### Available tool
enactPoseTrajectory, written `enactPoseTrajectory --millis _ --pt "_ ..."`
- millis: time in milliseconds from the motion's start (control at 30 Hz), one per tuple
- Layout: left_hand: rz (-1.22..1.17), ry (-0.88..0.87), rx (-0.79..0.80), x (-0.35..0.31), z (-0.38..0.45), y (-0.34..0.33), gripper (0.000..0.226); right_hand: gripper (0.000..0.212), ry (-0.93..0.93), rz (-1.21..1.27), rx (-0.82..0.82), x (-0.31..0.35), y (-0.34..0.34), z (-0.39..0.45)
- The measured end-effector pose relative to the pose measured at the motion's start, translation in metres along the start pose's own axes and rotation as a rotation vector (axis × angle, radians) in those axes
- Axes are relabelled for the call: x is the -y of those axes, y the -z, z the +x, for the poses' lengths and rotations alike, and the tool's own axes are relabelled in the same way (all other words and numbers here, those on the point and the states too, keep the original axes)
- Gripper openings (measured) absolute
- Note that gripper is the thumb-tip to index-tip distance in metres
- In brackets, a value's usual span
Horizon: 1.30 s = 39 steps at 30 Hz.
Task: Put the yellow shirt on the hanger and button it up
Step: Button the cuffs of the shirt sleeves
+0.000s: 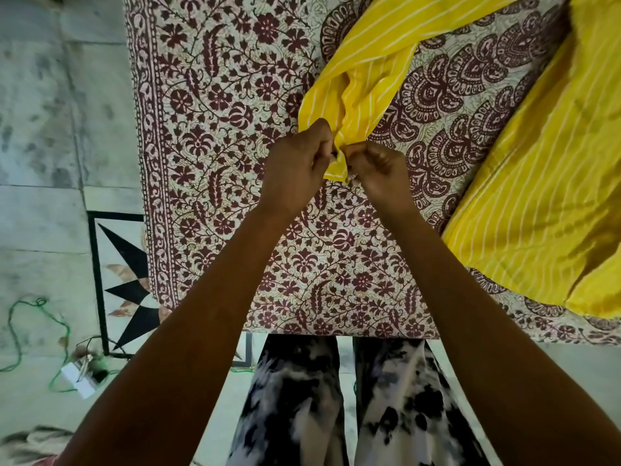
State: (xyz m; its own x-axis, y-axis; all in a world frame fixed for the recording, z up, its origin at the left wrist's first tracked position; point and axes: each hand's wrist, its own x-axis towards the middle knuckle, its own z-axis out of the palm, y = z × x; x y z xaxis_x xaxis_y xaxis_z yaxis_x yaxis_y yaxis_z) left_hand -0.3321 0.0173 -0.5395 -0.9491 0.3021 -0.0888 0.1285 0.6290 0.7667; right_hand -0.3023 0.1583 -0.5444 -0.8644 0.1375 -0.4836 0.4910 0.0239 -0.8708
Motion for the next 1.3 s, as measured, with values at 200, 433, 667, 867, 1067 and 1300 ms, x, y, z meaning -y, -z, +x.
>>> enactPoseTrajectory --millis 200,433,667,867,1067,1300 --pt "-0.147 0.347 -0.116 -0.01 0.004 -0.006 0.011 0.007 0.239 -0.301 -0.097 0.004 -0.009 -0.002" --pt "-0.846 0.821 -0.095 -0.032 0.005 0.001 0.016 0.012 0.436 -0.577 -0.319 -0.002 -0.027 -0.011" --pt "-0.837 0.814 -0.181 -0.03 0.007 -0.004 0.019 0.015 0.362 -0.445 -0.355 0.002 -0.028 -0.011" --pt "-0.467 0.512 -0.181 -0.015 0.001 -0.005 0.004 0.015 -0.188 0.079 -0.176 0.024 -0.023 0.002" --pt "-0.06 0.362 -0.376 -0.019 0.003 -0.003 0.017 0.02 -0.365 0.426 0.008 0.037 -0.015 0.005" --pt "-0.893 0.864 -0.133 -0.025 -0.001 0.015 0.025 0.017 -0.354 0.575 0.111 0.033 -0.023 0.0"
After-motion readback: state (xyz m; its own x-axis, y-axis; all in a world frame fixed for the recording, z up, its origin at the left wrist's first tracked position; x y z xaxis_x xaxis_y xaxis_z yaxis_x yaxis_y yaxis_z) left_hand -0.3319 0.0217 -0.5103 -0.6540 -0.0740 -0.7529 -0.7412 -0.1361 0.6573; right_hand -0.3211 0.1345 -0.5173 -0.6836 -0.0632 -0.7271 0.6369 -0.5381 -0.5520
